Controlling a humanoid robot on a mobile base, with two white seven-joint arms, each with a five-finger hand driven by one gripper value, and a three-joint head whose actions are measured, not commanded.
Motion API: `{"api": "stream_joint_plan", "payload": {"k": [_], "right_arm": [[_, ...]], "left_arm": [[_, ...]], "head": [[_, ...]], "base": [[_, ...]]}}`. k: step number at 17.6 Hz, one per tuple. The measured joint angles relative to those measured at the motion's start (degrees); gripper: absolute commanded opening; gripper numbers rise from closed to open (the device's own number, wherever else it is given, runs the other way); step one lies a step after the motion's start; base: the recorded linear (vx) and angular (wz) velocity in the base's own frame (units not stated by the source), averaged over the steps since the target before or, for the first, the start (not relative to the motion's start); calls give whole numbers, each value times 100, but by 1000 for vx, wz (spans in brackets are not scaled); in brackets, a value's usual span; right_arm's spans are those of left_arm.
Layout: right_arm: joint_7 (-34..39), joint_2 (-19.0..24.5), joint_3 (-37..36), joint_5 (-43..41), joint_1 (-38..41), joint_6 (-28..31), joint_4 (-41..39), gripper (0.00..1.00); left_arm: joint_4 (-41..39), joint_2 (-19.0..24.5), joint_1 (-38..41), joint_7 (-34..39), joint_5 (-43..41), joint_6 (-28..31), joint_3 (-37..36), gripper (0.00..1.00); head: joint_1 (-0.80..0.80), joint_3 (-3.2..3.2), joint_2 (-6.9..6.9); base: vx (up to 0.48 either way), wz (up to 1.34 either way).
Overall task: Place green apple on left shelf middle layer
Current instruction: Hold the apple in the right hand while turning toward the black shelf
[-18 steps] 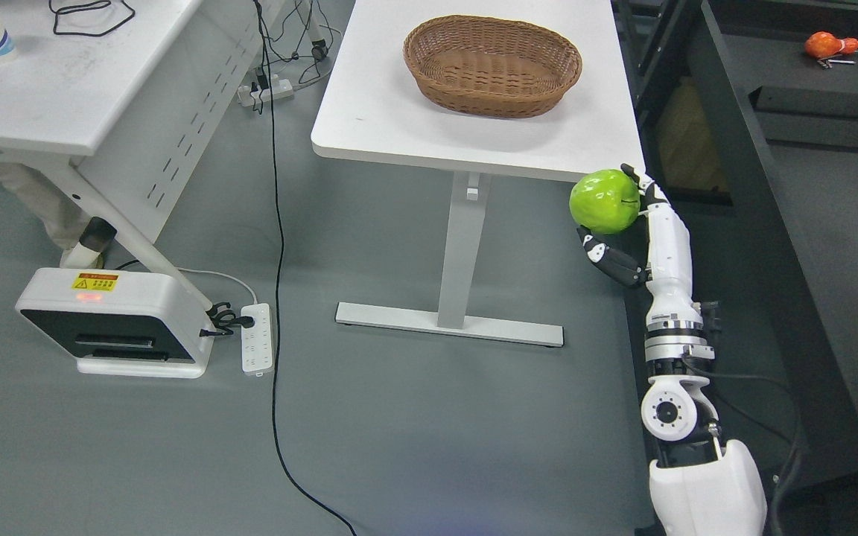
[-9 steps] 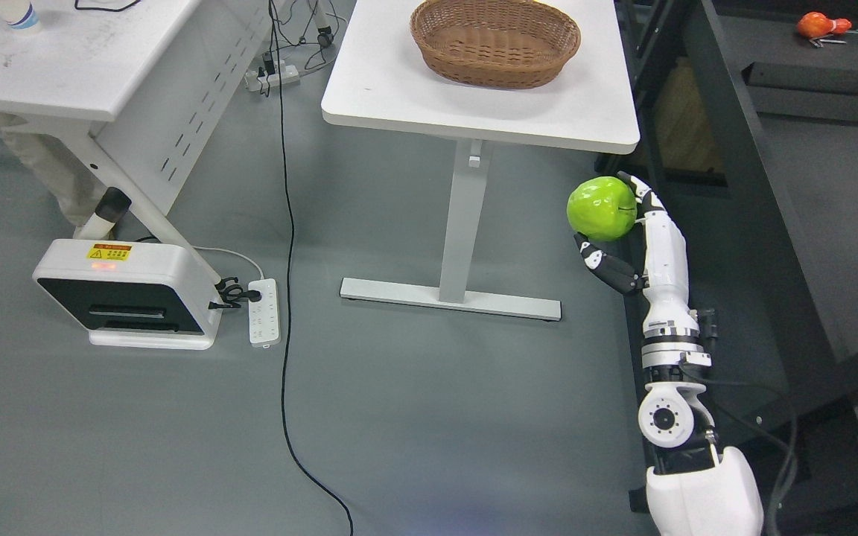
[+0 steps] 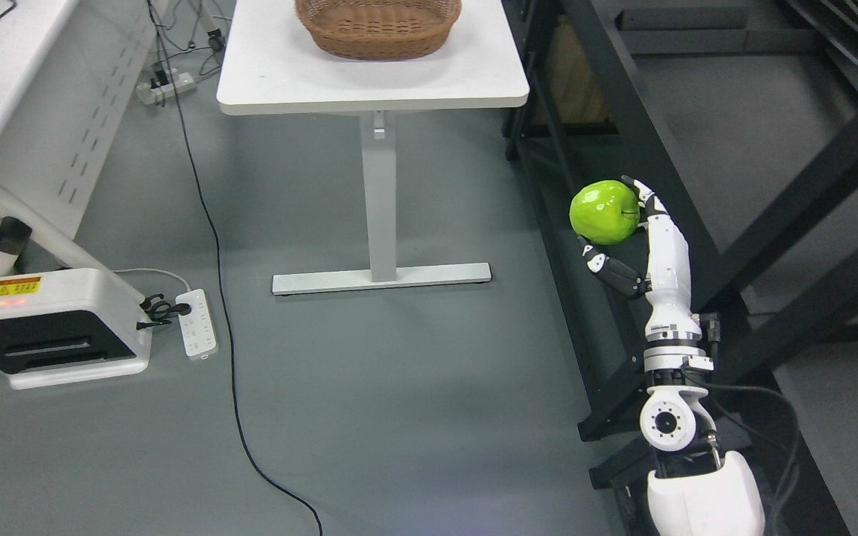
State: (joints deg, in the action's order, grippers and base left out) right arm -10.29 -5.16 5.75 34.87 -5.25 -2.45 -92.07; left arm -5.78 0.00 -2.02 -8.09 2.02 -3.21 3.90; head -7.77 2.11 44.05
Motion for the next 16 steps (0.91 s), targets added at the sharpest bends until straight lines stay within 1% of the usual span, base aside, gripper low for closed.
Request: {"api": "stream_joint_plan", "payload": {"k": [7,11,16], "right_arm": [[0,9,-59,-4,79,0,-16,1],[72,16,-87,-6,95,-108,-24,1],[-24,14,-137,-6,115,-107,-24,1]], "left_arm": [[0,0,0,0,0,0,0,100],[-1,0,-3,0,0,0,1,100],[-1,0,-1,0,0,0,1,100]], "head": [[0,0,0],[0,0,0],[0,0,0]], "base": [[-70,-506],[-30,-502],[-20,-6]]}}
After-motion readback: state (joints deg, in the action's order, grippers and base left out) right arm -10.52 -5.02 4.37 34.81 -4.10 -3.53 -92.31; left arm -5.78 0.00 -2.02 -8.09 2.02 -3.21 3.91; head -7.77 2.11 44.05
